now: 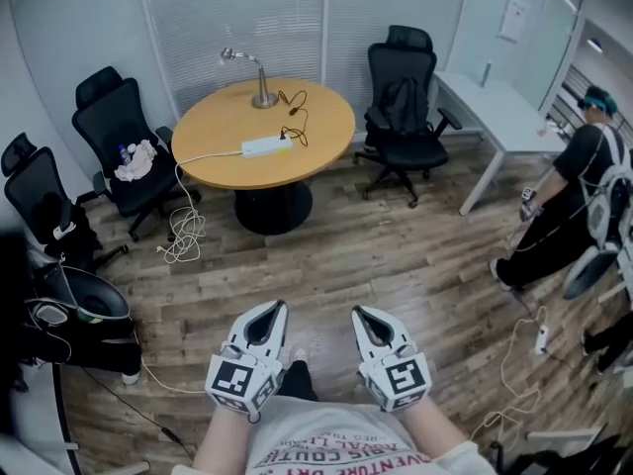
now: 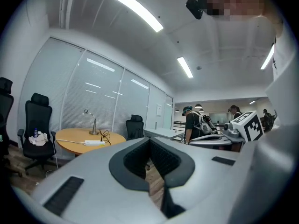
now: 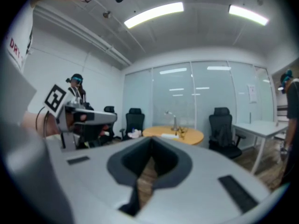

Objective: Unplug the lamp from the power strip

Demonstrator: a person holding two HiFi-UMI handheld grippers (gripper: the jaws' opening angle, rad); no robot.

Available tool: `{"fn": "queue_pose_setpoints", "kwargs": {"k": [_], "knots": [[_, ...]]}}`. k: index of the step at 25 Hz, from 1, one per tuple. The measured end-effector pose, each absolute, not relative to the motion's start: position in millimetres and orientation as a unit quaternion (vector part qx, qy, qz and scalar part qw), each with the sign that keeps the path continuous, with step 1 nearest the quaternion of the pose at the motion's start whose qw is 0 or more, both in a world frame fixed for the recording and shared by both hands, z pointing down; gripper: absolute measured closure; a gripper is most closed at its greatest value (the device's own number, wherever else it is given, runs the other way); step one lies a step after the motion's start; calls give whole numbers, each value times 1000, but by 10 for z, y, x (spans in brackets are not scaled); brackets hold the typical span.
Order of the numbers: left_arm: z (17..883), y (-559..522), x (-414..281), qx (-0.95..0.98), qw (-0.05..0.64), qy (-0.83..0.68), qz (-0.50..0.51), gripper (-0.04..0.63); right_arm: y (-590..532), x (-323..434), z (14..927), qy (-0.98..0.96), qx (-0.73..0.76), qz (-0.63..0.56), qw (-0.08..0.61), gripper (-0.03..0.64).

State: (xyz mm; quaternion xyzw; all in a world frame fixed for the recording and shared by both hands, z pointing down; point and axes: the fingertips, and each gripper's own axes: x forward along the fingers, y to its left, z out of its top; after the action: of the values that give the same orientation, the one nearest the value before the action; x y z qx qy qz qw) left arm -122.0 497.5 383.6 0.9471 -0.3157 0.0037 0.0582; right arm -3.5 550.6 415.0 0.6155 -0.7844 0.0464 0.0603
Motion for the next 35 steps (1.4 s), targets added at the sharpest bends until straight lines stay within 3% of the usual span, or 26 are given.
{"fn": "queue_pose_setpoints", "kwargs": {"k": [13,22,35], "knots": [[3746,2874,-1239,943,60,-326,-3,568,3434,89,3977,-781,620,46,58,589],[4021,2114,-1306,934,86,-347,14,568,2535,98,4239,-794,599,49,94,589],[4155,871,-1114,876,70,-476,8,568,940,582,4505,-855,510,33,86,588]]}}
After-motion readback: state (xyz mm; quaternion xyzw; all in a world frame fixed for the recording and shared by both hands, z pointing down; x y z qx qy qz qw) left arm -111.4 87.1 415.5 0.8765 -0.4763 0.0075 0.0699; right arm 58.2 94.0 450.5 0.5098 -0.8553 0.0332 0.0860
